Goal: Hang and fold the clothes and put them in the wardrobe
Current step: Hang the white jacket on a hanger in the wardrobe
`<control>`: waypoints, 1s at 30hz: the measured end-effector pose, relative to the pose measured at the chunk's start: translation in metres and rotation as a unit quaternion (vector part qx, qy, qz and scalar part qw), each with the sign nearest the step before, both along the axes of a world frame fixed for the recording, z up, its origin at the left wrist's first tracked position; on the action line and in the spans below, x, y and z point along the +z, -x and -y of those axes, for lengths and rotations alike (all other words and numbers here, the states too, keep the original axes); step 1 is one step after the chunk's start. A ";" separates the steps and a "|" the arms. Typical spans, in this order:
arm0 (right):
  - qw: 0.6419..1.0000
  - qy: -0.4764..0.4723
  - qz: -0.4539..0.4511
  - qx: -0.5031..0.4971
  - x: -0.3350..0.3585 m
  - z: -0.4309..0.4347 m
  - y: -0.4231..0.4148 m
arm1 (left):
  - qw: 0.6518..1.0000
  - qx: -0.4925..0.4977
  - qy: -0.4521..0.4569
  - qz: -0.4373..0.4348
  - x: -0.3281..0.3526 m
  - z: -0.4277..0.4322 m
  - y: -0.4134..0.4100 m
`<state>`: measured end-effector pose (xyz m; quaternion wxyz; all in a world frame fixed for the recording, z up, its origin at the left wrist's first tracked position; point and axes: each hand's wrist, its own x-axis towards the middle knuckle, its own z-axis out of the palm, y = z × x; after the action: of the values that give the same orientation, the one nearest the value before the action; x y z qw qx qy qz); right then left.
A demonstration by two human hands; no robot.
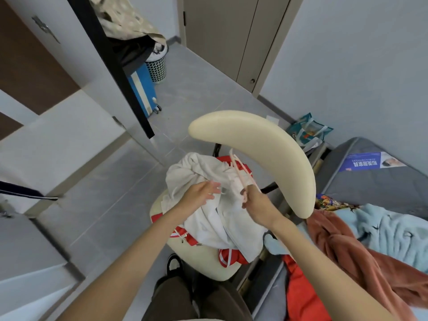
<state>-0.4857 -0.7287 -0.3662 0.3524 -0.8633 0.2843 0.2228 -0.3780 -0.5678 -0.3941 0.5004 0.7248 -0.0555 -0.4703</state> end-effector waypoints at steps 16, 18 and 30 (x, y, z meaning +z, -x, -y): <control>0.999 0.020 0.038 0.029 -0.029 -0.097 -0.002 | 0.990 0.094 0.045 -0.095 0.001 -0.082 0.013; 0.997 -0.050 0.047 -0.035 -0.029 -0.106 -0.002 | 0.986 0.119 0.059 -0.103 -0.002 -0.087 0.006; 0.955 0.030 0.155 -0.252 -0.049 -0.099 0.010 | 0.976 0.073 0.018 0.205 -0.026 -0.105 -0.053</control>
<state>-0.4961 -0.6298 -0.4153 0.4104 -0.7978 0.4412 -0.0185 -0.3249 -0.4624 -0.4198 0.5241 0.7989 -0.1125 -0.2729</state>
